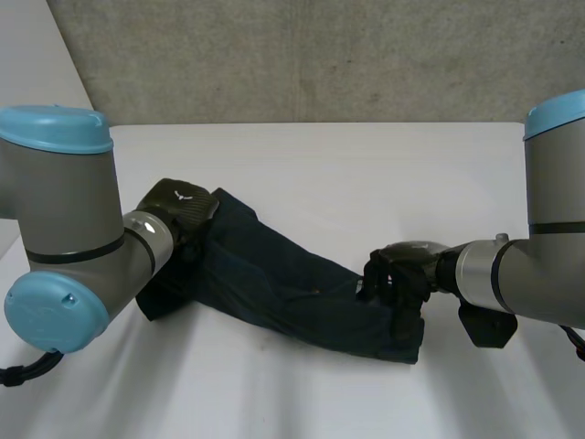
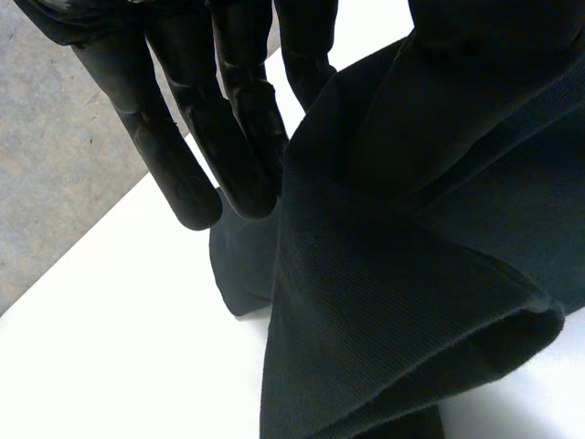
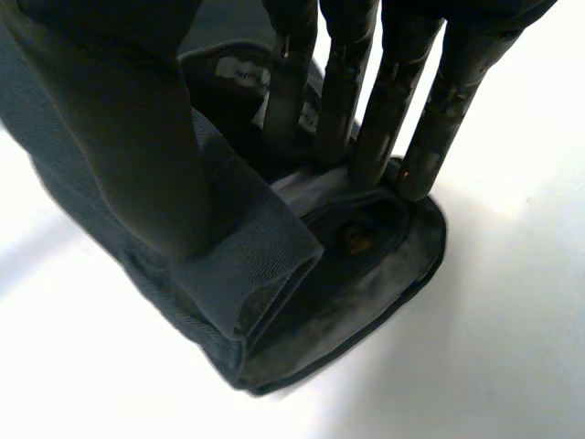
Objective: Fold the shorts.
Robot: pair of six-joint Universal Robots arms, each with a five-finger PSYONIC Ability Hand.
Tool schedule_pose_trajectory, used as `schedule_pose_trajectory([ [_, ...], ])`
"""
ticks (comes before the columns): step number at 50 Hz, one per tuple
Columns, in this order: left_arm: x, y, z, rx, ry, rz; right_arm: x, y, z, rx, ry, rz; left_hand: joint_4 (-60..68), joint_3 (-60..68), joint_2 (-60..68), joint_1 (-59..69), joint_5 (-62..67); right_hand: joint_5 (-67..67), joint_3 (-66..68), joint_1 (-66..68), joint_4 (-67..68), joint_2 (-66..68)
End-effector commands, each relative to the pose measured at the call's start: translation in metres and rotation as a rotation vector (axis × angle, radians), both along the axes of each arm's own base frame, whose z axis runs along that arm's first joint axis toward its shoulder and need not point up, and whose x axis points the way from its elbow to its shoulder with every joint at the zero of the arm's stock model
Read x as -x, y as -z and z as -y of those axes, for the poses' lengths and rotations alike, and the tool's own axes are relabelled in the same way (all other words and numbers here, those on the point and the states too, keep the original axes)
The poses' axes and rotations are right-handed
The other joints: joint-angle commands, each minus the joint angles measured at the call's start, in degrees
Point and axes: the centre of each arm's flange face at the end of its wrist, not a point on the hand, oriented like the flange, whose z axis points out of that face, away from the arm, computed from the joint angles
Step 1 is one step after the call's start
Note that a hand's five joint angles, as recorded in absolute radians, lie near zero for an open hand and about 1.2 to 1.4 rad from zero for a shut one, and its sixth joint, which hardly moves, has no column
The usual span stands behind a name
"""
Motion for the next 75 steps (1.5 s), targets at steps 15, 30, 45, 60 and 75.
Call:
schedule_pose_trajectory([
  [15,0.009,0.016,0.024,0.001,-0.034,0.016,0.001,-0.007,-0.038,-0.104,-0.058,0.002,11.53,12.0,11.48,16.13,13.49,0.71,1.54,5.71,1.62,0.61],
  [30,0.009,0.02,0.021,-0.024,-0.042,0.003,-0.014,0.018,-0.03,0.016,-0.006,0.081,11.53,12.0,11.48,16.13,13.49,43.21,44.04,48.2,44.11,43.1],
  [45,0.031,-0.069,0.084,0.415,-0.055,-0.2,-0.054,-0.093,0.085,1.018,0.068,0.02,11.53,12.0,11.48,16.13,13.49,43.21,44.04,48.2,44.11,43.1],
  [60,0.002,-0.229,0.055,1.12,-0.115,-0.631,-0.056,-0.2,0.088,1.742,0.287,0.392,11.53,12.0,11.48,16.13,13.49,43.21,44.04,48.2,44.11,43.1],
  [75,0.011,-0.034,0.059,0.613,-0.085,-0.375,-0.064,-0.011,0.1,1.116,0.079,0.02,11.53,12.0,11.48,16.13,13.49,43.21,44.04,48.2,44.11,43.1],
])
